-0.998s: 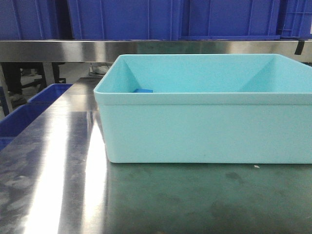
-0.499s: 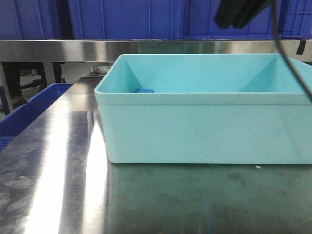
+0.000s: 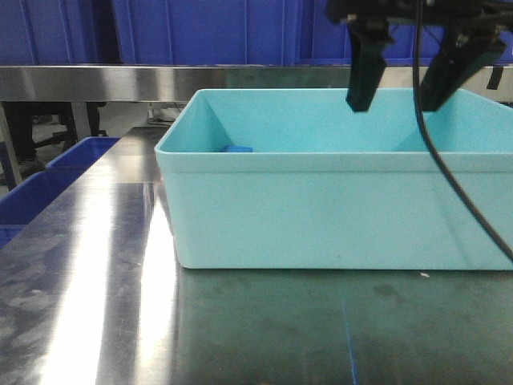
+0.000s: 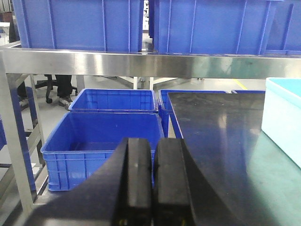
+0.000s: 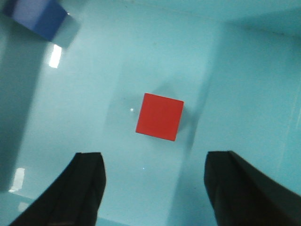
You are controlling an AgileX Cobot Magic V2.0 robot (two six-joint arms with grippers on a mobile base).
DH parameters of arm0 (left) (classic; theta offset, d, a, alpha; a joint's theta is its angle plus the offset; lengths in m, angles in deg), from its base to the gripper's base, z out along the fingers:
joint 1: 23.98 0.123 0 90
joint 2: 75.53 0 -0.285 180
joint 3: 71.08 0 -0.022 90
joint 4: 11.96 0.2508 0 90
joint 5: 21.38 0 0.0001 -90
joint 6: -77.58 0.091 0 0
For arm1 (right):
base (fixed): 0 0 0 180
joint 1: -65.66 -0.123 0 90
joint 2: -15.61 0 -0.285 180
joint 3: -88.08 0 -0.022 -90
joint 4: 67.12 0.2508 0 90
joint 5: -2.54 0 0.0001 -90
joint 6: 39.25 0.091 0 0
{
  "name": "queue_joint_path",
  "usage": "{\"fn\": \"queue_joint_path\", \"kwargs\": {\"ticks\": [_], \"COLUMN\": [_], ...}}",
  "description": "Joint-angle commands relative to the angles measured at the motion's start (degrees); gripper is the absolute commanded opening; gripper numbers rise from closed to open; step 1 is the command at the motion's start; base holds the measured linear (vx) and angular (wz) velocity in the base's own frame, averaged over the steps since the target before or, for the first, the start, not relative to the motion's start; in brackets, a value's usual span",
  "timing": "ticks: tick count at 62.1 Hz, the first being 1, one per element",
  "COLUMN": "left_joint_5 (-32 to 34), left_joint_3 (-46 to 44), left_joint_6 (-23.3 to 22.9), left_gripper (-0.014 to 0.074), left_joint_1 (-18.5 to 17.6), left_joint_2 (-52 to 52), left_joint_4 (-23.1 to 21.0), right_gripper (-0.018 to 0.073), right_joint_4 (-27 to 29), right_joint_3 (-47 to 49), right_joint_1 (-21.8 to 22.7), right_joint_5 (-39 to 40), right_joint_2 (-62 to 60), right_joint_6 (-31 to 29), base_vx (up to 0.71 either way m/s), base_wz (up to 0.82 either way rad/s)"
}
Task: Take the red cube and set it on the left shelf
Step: 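Lower the open right gripper into the teal bin over the red cube, then close the right gripper on the red cube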
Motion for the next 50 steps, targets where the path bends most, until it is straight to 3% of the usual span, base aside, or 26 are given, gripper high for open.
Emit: {"fn": "queue_joint_path", "kwargs": {"ticks": [1, 42, 50], "left_joint_5": [5.06, 5.06, 5.06], "left_joint_3": [1.36, 1.36, 1.36], "left_joint_6": [-0.31, -0.31, -0.31], "left_gripper": [0.0101, 0.0101, 0.0101], "left_joint_1": [-0.31, -0.31, -0.31], "left_joint_2": [0.70, 0.70, 0.70], "left_joint_4": [-0.03, -0.03, -0.03], "right_gripper": [0.0560, 0.0558, 0.0497], "right_joint_4": [-1.29, -4.01, -4.59], "right_joint_3": [2.12, 2.12, 2.12], "right_joint_1": [0.37, 0.37, 0.37], "right_joint_5": [2.34, 10.07, 10.13], "right_joint_2": [-0.55, 11.83, 12.22], "right_joint_6": [0.51, 0.51, 0.51], "base_vx": [0.00, 0.00, 0.00], "base_wz": [0.00, 0.00, 0.00]}}
